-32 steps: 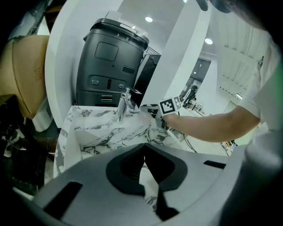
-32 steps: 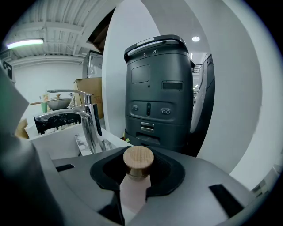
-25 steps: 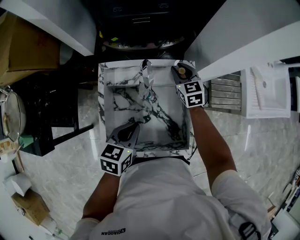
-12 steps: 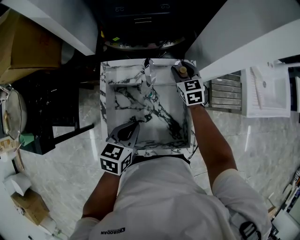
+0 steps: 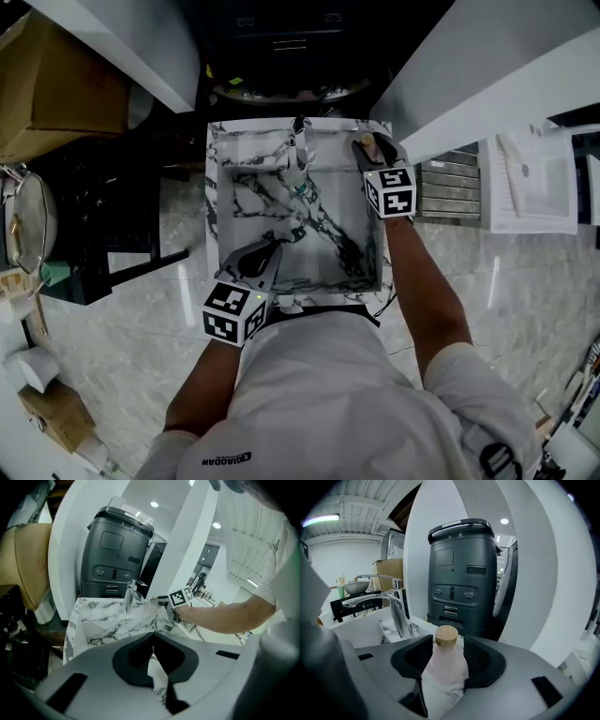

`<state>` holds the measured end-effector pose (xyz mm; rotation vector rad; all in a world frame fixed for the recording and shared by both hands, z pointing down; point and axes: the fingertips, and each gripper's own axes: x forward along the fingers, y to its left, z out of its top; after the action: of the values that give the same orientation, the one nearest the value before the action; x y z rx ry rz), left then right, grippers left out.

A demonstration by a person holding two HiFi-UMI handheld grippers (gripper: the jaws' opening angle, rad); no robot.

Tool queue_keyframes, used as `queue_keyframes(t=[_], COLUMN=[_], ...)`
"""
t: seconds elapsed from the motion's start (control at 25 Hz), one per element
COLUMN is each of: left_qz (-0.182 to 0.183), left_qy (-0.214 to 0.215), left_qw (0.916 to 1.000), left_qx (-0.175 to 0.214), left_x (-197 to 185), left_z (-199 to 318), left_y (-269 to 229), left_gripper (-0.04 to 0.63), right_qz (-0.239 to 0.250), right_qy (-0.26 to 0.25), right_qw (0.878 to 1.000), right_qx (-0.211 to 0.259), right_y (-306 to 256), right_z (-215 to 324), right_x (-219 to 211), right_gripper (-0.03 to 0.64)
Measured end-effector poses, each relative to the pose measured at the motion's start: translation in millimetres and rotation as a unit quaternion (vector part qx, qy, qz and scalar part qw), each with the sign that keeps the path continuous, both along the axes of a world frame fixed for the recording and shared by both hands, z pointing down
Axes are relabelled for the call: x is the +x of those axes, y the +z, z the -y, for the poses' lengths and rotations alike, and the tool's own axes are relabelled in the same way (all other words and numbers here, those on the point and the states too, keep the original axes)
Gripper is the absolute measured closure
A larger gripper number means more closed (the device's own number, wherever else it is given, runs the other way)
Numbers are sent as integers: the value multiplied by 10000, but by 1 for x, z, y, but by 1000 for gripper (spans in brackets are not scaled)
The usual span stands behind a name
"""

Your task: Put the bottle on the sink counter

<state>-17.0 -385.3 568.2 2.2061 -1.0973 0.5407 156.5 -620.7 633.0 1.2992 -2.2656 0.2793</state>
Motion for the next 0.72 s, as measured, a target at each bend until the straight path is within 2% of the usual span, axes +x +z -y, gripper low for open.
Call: queue_keyframes(t=[0.32, 0.72], left_qz=[-115, -231], left_qy=[96, 287], left_qw=[9996, 9979], left_qx=[228, 525], left_x=[-1, -9], left_z=[-6, -35], left_y=[-17, -46], left_gripper=[580, 580], right_qz=[27, 1217], right_qy=[115, -281], right_qw=[9996, 9904], right_qx=[-256, -599], right_y=[-5, -57], right_z=[-53, -174], right_x=[1, -58], right_gripper=[399, 400])
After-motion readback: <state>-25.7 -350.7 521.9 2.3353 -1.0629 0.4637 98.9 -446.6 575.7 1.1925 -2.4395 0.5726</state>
